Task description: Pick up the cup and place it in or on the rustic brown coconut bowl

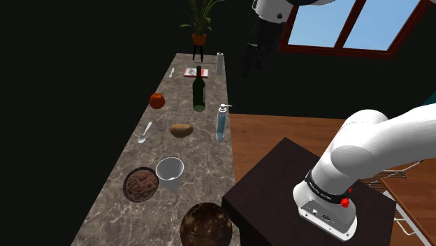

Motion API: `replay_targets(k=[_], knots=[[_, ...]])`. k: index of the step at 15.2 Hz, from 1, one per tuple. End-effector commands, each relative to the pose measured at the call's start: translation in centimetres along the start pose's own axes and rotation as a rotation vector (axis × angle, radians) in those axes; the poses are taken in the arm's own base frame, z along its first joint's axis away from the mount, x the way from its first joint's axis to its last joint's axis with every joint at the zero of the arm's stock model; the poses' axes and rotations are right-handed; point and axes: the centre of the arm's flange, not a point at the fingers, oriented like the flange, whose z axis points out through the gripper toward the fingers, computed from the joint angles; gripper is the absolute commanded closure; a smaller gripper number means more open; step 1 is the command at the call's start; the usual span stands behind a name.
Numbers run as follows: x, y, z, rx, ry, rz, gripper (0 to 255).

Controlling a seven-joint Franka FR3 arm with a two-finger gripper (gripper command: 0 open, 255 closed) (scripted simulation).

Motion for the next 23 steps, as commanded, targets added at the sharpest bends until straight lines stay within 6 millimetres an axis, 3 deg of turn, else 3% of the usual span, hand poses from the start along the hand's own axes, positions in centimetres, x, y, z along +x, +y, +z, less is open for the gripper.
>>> replay_targets(k=[1,23], knots=[[1.1,-0.6,2.3,0.012,-0.005,-0.003,0],[10.0,-9.5,28.3,0.141,-0.077,-0.044,0]])
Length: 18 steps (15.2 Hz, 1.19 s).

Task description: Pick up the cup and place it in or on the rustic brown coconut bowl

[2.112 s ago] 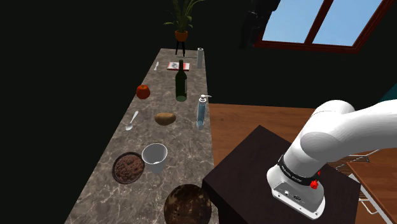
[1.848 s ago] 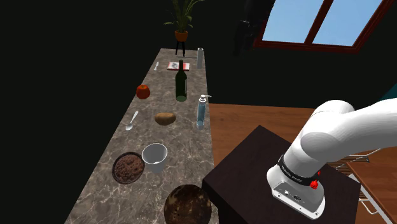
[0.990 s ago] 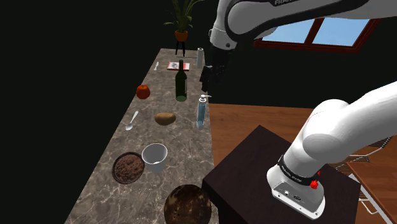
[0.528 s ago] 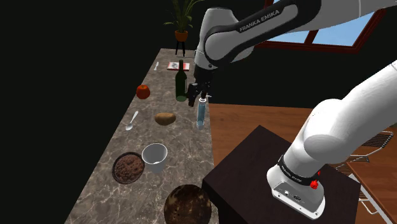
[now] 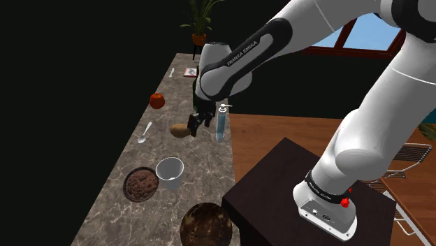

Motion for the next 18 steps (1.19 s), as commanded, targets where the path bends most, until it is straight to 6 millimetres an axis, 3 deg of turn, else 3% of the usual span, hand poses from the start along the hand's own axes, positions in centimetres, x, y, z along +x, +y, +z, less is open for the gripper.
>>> replay_targets(k=[1,11,18], knots=[[0.6,-0.7,2.3,0.012,-0.006,-0.003,0],[4.9,-4.3,14.2,0.071,-0.039,-0.022,0],[5.0,-4.8,18.2,0.075,-0.041,-0.023,0]])
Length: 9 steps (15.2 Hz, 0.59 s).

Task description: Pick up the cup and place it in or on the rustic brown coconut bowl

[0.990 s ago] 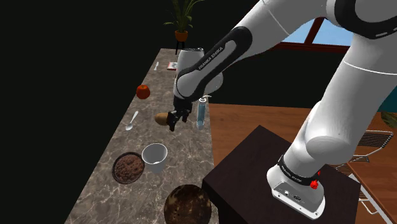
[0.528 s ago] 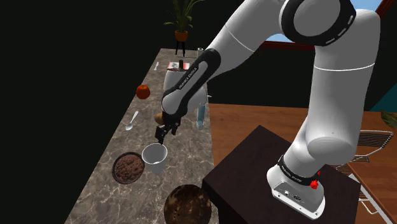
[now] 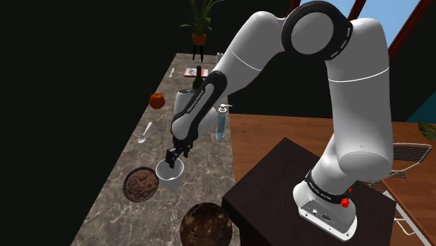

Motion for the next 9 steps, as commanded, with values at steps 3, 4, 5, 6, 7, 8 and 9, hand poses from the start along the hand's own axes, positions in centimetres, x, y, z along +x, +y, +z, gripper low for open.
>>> replay_targets(k=[3,4,5,6,7,8,9], knots=[[-0.06,-0.03,1.47,0.0,0.0,0.0,0],[-0.05,-0.03,1.47,0.0,0.0,0.0,0],[-0.05,-0.03,1.47,0.0,0.0,0.0,0],[-0.05,-0.03,1.47,0.0,0.0,0.0,0],[-0.05,-0.03,1.47,0.0,0.0,0.0,0],[-0.05,-0.03,1.47,0.0,0.0,0.0,0],[-0.05,-0.03,1.46,0.0,0.0,0.0,0]])
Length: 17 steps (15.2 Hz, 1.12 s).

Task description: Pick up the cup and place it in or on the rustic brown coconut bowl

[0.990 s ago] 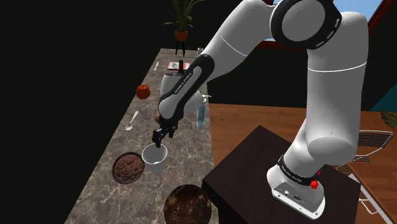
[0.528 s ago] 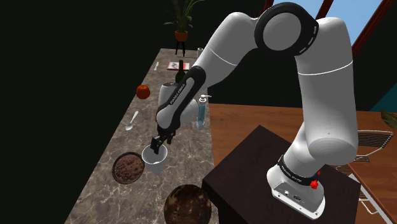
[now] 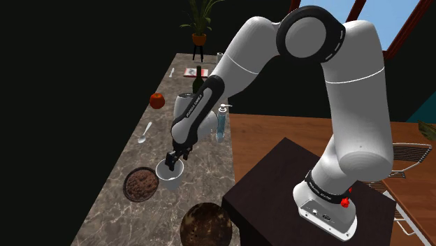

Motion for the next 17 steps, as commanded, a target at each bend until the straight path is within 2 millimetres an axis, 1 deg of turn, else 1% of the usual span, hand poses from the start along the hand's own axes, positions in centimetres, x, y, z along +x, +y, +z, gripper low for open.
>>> replay_targets(k=[1,10,17], knots=[[0.0,0.0,0.0,0.0,0.0,0.0,255],[0.0,0.0,0.0,0.0,0.0,0.0,255],[0.1,-0.9,-3.6,0.0,0.0,0.0,255]])
